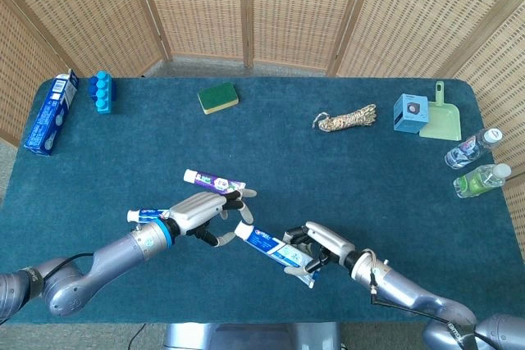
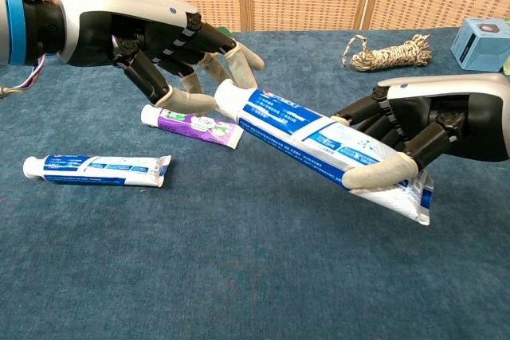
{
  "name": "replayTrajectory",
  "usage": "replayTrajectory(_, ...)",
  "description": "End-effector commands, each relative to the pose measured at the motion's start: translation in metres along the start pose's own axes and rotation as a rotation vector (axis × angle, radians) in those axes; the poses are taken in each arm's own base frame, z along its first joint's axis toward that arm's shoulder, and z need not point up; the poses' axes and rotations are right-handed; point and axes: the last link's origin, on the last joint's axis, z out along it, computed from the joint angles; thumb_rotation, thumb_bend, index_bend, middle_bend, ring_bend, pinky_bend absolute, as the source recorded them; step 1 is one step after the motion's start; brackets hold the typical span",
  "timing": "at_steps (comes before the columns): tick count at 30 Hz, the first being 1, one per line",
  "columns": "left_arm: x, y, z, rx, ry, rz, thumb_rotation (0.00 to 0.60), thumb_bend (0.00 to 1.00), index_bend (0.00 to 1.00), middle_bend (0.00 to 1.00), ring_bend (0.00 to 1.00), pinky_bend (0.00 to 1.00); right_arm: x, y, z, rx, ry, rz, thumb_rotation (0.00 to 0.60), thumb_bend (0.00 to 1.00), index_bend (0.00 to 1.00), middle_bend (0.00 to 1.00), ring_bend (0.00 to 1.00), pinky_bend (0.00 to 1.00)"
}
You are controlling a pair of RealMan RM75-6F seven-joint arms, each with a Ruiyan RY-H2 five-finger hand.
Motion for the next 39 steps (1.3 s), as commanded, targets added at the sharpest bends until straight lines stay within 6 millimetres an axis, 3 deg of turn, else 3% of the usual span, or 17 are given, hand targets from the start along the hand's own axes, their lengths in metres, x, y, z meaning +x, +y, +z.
replayTrajectory(1,-0.0004,0.0005,0.0000,-0.001,-0.001,-0.005,0.600,0.42,0.34,0.10,0.20,0.37,0.0000,0.0000,0.0001,0.000,0.001,0.001,0.600,0.49,0.91,0.78,0.77,0.67)
replayTrajectory(39,-0.0005,-0.0026,-0.0022,0.014,0.031,-0.005,0.600,0.41,0.48,0.14,0.24,0.38,0.0064,0.0049,0.0030,-0.016,0.028,0.030,0.600,0.50,0.91,0.78,0.77,0.68)
